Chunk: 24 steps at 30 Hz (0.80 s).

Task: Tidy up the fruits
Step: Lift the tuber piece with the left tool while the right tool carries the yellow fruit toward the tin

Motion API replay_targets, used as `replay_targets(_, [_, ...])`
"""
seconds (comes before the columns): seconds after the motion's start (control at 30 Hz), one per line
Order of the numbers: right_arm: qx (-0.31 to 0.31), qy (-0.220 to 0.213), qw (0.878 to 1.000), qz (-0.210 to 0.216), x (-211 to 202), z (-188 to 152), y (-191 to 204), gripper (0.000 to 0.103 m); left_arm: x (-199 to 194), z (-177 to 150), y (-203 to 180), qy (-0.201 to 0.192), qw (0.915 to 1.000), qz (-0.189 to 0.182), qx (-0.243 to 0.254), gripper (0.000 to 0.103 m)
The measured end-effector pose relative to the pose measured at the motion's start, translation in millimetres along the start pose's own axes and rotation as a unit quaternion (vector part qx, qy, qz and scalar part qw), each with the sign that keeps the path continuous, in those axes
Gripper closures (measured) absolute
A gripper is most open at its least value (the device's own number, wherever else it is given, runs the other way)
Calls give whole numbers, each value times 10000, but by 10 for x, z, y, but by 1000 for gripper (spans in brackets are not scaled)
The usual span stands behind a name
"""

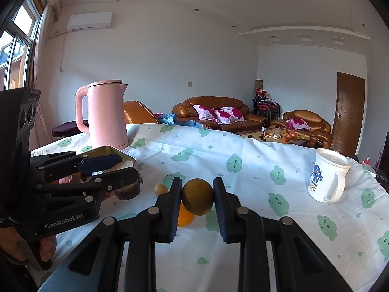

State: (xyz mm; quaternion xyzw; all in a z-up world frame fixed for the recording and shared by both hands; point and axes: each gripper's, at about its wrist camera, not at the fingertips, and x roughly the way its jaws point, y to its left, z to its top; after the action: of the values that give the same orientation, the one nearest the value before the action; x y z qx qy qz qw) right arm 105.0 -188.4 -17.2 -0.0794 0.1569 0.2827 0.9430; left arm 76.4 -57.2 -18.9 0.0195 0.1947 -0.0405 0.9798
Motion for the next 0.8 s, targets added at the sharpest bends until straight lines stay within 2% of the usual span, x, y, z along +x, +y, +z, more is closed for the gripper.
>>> replay_targets(0.4, [82, 112, 9997, 175, 62, 17, 123, 75, -57, -9, 48, -38, 10000, -17, -53, 65])
replay_targets(0.8, [-96, 197, 9993, 302, 134, 166, 380, 75, -182, 26, 245, -96, 9997, -53, -227, 65])
